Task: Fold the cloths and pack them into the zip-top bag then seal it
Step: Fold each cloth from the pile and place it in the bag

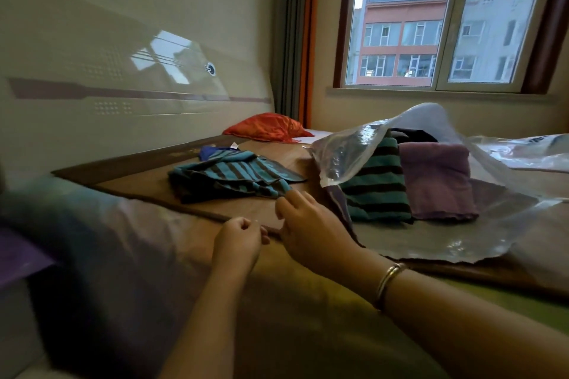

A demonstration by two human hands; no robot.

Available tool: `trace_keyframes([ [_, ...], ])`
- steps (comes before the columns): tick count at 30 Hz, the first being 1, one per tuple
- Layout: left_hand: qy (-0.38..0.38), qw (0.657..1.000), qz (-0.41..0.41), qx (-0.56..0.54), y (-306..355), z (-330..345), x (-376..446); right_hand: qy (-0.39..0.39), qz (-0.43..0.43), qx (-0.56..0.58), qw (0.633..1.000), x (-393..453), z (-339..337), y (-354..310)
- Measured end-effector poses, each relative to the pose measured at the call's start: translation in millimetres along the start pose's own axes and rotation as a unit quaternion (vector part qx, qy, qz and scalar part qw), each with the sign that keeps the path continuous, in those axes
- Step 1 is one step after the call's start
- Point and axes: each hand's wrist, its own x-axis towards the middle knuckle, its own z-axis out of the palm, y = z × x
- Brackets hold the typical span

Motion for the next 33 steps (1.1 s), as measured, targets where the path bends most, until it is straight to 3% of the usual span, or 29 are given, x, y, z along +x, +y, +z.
trace_keyframes([
  [8, 0.066, 0.997, -0.047, 0.004, -26, -48, 41, -0.11, 0.195, 0.13, 0.966, 100, 97, 16],
  [17, 0.076, 0.993, -0.087, -0.022, -61, -57, 67, -0.109, 0.148, 0.092, 0.979, 179, 168, 10],
  [24, 0.09, 0.985, -0.121, -0.08, -76, -53, 79, 0.043, 0.155, 0.099, 0.982, 185, 166, -8],
  [29, 0.106, 0.988, -0.093, -0.064, -68, -45, 78, 0.069, 0.158, 0.178, 0.969, 153, 117, -3],
  [33, 0.137, 0.983, -0.042, -0.115, -44, -43, 59, 0.112, 0.128, 0.246, 0.954, 100, 63, 4],
])
